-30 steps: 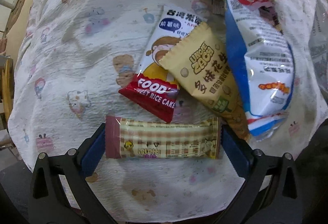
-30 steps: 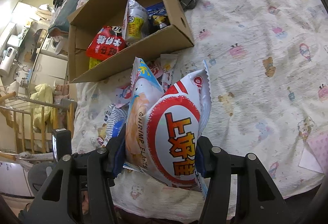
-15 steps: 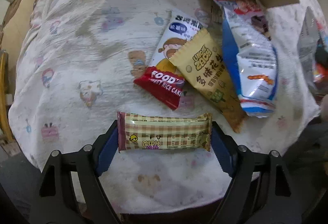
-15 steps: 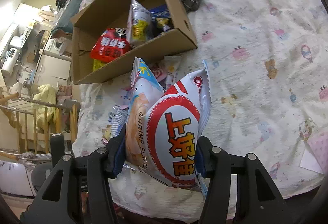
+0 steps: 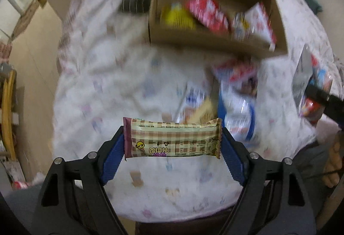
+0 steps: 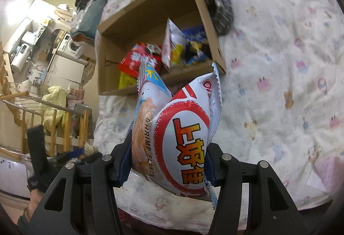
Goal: Organize snacks
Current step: 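Carry both snacks over the box and open both grippers to drop them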
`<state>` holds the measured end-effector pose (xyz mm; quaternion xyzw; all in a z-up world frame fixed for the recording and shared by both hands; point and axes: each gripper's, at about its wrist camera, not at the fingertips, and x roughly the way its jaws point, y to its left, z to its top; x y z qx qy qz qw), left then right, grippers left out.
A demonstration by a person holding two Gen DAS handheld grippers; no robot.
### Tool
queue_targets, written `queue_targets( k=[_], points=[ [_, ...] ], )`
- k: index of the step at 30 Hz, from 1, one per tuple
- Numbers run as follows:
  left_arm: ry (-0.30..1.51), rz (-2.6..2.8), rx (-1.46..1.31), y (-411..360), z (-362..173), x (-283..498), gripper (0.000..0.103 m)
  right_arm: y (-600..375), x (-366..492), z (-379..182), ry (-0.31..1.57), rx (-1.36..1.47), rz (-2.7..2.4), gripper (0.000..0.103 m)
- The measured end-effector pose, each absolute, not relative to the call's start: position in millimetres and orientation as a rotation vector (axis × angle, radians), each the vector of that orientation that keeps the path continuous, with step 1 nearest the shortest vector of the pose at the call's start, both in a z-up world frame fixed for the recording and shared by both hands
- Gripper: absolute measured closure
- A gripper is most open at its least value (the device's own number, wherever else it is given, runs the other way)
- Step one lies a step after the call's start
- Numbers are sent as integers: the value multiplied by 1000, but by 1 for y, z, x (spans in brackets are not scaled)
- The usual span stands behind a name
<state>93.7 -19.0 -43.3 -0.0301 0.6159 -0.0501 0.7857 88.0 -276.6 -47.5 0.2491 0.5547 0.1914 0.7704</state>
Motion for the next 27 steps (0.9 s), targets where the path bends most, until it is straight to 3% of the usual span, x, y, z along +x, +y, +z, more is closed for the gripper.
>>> queue_targets(
  k=[6, 17, 27],
  points=[
    [1238, -130, -65, 11, -18, 124, 23, -270, 117, -25, 1159, 510, 429, 46],
    [1126, -152, -29, -20, -7, 193, 23, -245, 194, 15, 1042, 456, 447, 46],
    [1138, -138, 47, -44, -38, 241, 23, -225, 247, -18, 1074, 444, 467, 46]
  ],
)
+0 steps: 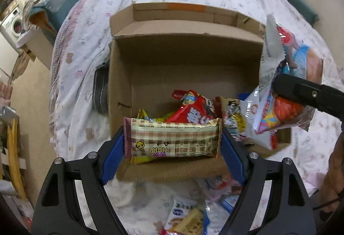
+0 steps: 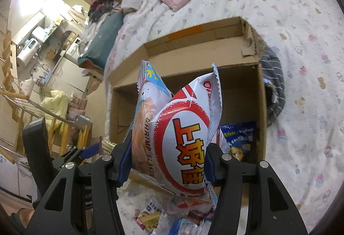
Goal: Organize snacks
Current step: 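Carry both snacks over the box and open both grippers to drop them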
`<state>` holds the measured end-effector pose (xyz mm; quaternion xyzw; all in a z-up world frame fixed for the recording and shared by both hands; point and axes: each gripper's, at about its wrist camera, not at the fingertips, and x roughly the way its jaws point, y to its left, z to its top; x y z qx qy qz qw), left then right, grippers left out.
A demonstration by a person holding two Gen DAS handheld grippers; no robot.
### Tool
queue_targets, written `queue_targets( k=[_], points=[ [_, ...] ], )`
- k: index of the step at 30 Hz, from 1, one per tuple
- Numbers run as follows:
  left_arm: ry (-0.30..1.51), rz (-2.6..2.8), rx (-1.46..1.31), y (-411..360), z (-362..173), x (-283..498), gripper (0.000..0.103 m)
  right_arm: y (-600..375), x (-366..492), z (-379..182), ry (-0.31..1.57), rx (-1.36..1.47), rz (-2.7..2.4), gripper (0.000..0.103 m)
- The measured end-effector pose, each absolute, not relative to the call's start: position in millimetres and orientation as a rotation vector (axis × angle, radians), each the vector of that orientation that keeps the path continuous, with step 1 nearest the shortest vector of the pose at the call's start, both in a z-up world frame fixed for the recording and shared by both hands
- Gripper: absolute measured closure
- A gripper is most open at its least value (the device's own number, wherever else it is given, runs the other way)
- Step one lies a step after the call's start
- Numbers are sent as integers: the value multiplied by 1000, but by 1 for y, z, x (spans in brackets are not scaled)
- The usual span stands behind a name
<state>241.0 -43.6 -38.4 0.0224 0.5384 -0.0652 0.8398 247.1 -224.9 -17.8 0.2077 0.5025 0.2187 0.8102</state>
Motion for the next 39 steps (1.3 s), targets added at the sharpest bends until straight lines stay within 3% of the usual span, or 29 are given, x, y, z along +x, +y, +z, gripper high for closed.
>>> queue_targets(
  k=[13, 39],
  points=[
    [1102, -166, 82, -49, -56, 255, 23, -220, 270, -82, 1224, 406, 381, 46],
    [997, -164, 27, -46, -34, 256, 18, -235, 270, -66, 1145, 526, 423, 41]
  ],
)
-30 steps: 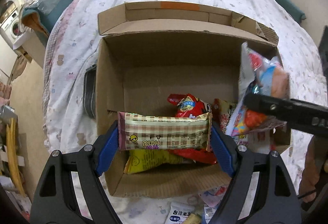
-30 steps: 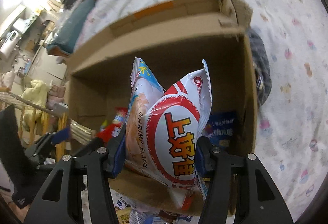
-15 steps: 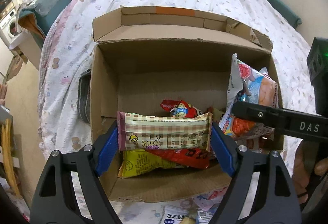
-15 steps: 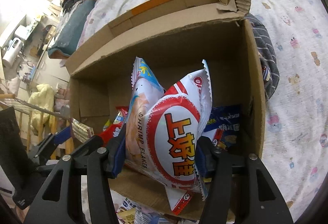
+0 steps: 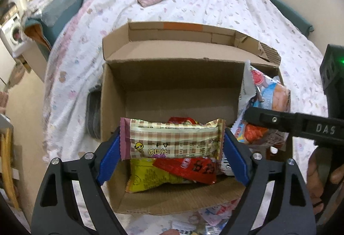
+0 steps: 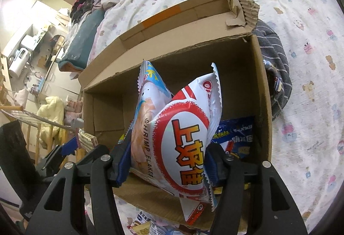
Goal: Organize snacks
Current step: 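Carry both snacks over the box and open both grippers to drop them, then withdraw both grippers from the box toward the remaining snacks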
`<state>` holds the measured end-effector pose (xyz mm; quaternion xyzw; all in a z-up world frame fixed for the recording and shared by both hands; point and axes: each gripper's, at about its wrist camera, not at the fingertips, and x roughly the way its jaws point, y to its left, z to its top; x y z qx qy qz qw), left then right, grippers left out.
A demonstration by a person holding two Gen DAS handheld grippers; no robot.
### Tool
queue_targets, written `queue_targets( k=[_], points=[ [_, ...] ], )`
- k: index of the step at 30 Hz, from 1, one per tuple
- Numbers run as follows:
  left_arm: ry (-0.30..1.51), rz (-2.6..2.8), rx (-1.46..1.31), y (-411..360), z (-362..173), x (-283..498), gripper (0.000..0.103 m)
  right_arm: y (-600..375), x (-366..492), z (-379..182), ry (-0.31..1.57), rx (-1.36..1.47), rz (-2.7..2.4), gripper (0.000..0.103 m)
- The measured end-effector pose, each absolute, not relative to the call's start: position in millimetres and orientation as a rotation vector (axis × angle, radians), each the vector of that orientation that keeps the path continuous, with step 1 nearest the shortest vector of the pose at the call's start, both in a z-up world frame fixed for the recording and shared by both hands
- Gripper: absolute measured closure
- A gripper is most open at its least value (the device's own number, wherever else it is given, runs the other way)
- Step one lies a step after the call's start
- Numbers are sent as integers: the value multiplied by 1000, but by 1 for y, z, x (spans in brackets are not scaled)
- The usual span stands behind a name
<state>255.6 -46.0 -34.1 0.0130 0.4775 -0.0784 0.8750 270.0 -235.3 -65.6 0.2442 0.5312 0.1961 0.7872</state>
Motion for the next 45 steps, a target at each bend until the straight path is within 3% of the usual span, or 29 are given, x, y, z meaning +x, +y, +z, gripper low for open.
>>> queue_targets(
  k=[4, 5, 6, 7, 9, 10, 45],
  points=[
    [984, -155, 34, -47, -32, 255, 15, -238, 267, -60, 1118, 531, 429, 36],
    [973, -149, 37, -46, -31, 254, 8, -239, 267, -59, 1110, 532, 430, 33],
    [962, -146, 34, -46, -30, 254, 1, -239, 267, -58, 1106, 531, 429, 27],
    [952, -143, 31, -45, -29, 253, 0, -239, 266, -57, 1100, 527, 428, 23],
    [957, -146, 26, -43, -28, 254, 0, -241, 265, -53, 1071, 520, 418, 7],
    [960, -148, 22, -43, -28, 254, 0, -241, 264, -51, 1054, 518, 413, 6],
    [1014, -73, -95, -10, -15, 220, 0, -256, 208, -23, 1013, 552, 415, 5]
  ],
)
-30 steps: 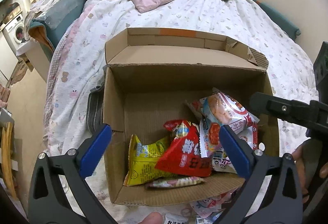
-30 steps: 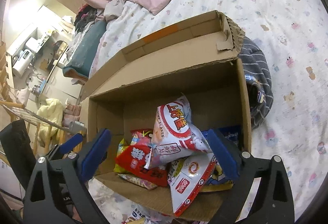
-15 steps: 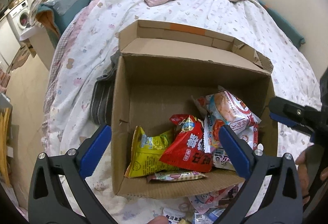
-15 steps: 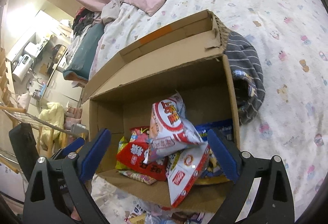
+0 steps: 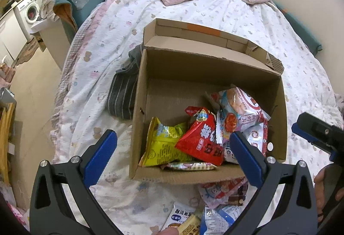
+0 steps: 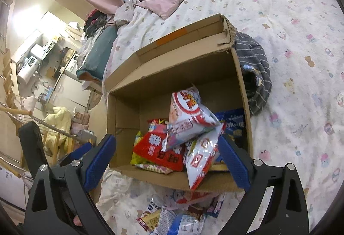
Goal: Organize snacks
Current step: 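Withdraw both grippers from the box toward the remaining snacks, then grasp the rice cake with the left gripper while the right gripper grasps the blue-white bag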
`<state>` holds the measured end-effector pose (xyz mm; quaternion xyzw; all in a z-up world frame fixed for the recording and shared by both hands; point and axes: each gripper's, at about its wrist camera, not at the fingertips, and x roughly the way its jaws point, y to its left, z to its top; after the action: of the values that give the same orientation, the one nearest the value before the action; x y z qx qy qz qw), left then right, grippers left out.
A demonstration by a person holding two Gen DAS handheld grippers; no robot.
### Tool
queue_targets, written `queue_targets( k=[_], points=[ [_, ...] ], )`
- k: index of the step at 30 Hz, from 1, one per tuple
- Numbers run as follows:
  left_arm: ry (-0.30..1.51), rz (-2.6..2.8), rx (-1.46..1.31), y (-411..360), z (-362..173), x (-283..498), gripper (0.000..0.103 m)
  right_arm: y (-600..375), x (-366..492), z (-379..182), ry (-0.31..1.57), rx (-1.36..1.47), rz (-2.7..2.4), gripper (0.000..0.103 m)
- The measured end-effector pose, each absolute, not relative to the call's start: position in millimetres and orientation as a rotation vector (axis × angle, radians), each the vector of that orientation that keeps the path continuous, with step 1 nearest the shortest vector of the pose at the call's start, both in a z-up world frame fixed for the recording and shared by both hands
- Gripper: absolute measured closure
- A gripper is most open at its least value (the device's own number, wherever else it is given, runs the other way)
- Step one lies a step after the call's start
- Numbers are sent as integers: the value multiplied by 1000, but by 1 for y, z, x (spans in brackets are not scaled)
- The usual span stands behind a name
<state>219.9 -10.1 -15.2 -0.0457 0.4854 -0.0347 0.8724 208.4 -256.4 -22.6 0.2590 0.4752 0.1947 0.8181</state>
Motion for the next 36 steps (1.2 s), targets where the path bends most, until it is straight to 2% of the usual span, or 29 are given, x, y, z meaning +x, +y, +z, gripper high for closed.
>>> queue_targets(
  k=[21, 25, 31, 34, 36],
  points=[
    [1049, -51, -111, 9, -20, 141, 0, -274, 124, -37, 1062, 588, 377, 5],
    [1119, -58, -142, 13, -36, 136, 0, -281, 119, -47, 1090, 569, 346, 5],
    [1324, -132, -143, 3, -85, 134, 1, -288, 116, -71, 1165, 587, 320, 5],
    [1402, -139, -145, 1, -106, 134, 11, -288, 115, -72, 1165, 576, 316, 5],
    [1435, -142, -151, 0, -115, 133, 22, -288, 114, -73, 1169, 573, 316, 5]
  ],
)
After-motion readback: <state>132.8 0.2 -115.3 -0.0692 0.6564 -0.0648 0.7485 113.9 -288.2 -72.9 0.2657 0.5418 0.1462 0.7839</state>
